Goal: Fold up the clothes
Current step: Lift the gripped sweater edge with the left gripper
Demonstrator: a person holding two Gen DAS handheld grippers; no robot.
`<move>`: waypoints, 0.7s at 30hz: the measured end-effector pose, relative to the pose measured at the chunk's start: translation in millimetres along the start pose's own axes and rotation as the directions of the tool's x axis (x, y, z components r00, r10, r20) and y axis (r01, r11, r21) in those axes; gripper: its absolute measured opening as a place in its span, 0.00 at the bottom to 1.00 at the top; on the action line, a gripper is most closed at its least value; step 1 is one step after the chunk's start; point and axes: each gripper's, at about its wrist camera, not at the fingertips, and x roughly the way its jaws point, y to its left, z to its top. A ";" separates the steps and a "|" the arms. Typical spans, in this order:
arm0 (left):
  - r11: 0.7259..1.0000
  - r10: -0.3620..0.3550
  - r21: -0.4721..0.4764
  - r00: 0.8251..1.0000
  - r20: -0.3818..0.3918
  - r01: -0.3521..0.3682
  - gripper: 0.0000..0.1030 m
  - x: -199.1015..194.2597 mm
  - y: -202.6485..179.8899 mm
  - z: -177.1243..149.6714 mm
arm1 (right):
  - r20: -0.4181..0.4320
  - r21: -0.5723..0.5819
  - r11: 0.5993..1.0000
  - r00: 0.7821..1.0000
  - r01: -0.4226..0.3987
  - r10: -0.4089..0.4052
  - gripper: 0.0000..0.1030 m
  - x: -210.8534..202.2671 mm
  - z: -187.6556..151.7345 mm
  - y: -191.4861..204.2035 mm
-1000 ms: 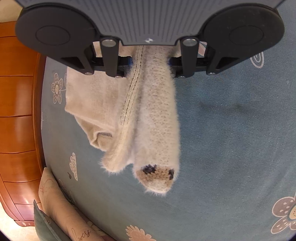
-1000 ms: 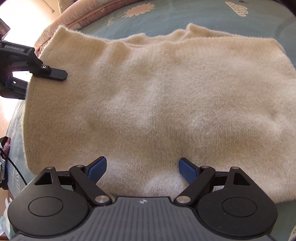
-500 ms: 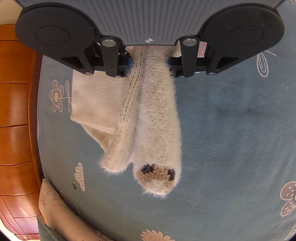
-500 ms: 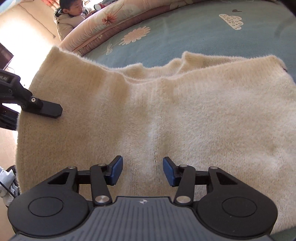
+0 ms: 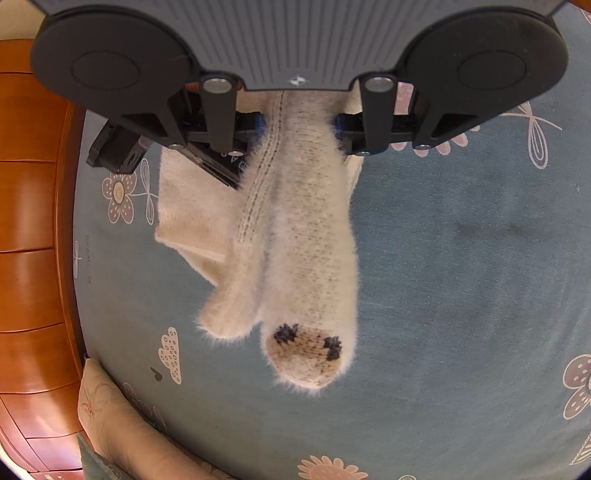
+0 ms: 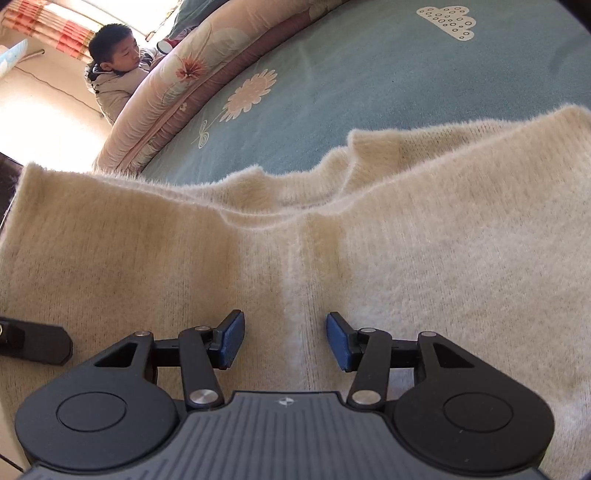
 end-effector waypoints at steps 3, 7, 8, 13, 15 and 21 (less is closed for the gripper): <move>1.000 0.007 -0.010 1.000 0.003 -0.007 0.29 1.2 -2.3 -1.0 | -0.025 0.046 0.998 0.999 -0.039 0.040 0.55 20.5 23.5 -8.6; 1.000 0.005 -0.024 1.000 0.005 -0.005 0.29 2.9 -5.4 -0.2 | -0.040 0.059 0.996 0.997 -0.061 0.063 0.54 18.6 27.5 -16.0; 1.000 0.007 -0.027 1.000 0.006 -0.006 0.29 2.9 -6.1 -0.1 | -0.037 0.053 0.997 0.998 -0.054 0.056 0.55 11.2 25.5 -15.2; 0.998 0.014 -0.064 1.000 0.012 -0.013 0.29 3.6 -9.2 -2.2 | -0.056 0.103 0.990 0.994 -0.093 0.099 0.56 -7.4 6.6 -22.0; 0.997 0.020 -0.077 1.000 0.016 -0.019 0.29 3.4 -12.8 -3.0 | -0.085 0.117 0.990 0.993 -0.077 0.087 0.56 -3.2 -0.4 -25.1; 0.995 0.023 -0.095 1.000 0.019 -0.022 0.29 6.0 -36.4 -5.8 | -0.061 0.070 0.996 0.996 -0.063 0.068 0.57 -30.2 -3.2 -30.9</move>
